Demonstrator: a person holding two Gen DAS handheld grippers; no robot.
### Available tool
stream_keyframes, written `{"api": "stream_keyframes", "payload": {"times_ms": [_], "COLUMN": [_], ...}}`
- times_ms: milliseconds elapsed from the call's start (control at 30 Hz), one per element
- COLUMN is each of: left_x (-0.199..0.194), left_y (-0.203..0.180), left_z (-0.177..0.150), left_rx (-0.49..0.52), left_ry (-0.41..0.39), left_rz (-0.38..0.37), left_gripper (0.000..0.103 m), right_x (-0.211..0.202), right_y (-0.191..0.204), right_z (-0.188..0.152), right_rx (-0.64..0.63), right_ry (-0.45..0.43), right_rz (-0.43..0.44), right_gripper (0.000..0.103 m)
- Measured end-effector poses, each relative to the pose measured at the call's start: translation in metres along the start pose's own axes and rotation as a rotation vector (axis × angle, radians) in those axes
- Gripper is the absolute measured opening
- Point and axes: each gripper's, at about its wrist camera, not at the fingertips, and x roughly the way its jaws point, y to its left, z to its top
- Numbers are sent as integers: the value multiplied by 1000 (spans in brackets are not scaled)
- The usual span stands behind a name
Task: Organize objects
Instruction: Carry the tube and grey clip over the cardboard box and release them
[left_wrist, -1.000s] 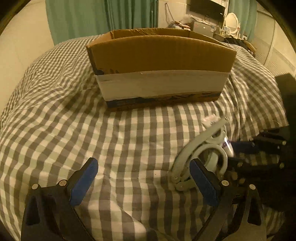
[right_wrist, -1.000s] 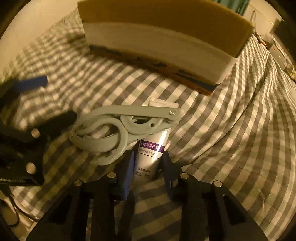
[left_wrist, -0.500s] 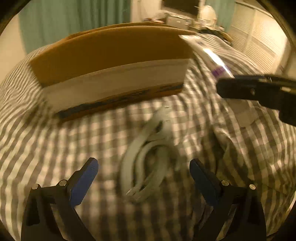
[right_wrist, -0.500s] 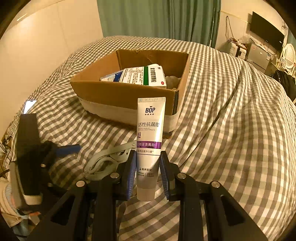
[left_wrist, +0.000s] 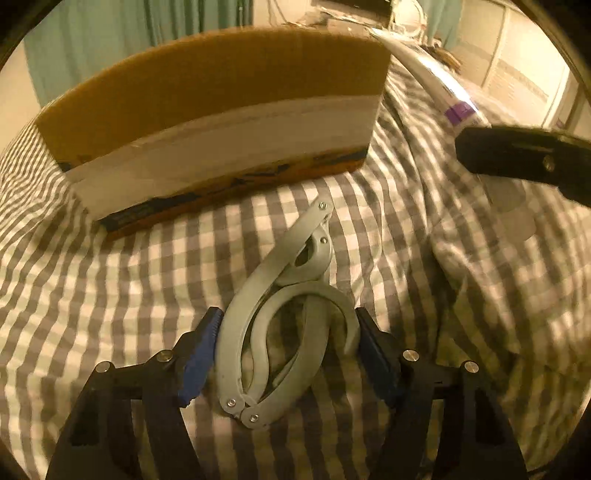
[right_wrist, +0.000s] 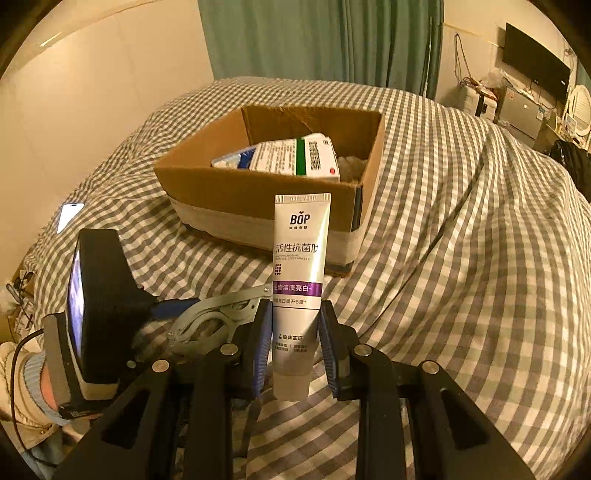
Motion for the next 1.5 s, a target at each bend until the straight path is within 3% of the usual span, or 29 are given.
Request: {"api": "stream_keyframes", "payload": {"times_ms": [133, 167, 200, 233, 400, 633, 667, 733, 767, 800, 967, 1033, 1100, 1367, 1500], "left_x": [-30, -40, -50, -56, -78, -52, -47, -41, -37, -34, 0, 9, 9, -12, -39], "left_y": [10, 12, 14, 14, 23, 35, 34, 33, 33, 34, 45, 46, 44, 46, 50], "left_z": [11, 15, 20, 25, 43, 20, 17, 13, 11, 10, 0, -3, -3, -3, 4], "left_rx": [-43, -45, -47, -51, -46, -50, -42, -26, -20, -20, -77, -74, -62, -94, -96], "left_ry": [-70, -96, -118, -123, -171, -89, -74, -82, -82, -79, 42, 69, 63, 39, -20], "left_rz": [4, 9, -5, -12, -26, -34, -32, -8, 18, 39, 48, 58, 56, 23, -3], "left_gripper": [71, 65, 21, 14, 14, 18, 26, 57, 80, 83, 83, 75, 65, 60, 60], "right_x": [-17, -21, -26, -32, -49, -33, -29, -24, -21, -20, -15, -13, -10, -15, -26], "right_y": [1, 1, 1, 1, 10, 8, 6, 4, 2, 1, -1, -2, -1, 1, 3], "right_z": [8, 10, 13, 17, 41, 34, 31, 26, 23, 22, 17, 15, 13, 12, 17], "right_rx": [-10, -10, -11, -13, -51, -38, -30, -19, -14, -12, 0, 2, 2, -3, -16], "right_ry": [-48, -62, -78, -97, -167, -129, -115, -99, -90, -84, -65, -58, -51, -59, -90], "right_rz": [-2, -6, -10, -13, -26, -5, 0, 2, 2, 2, 9, 10, 13, 19, 17], "right_gripper": [25, 25, 25, 25, 25, 25, 25, 25, 25, 25, 25, 25, 25, 25, 25]}}
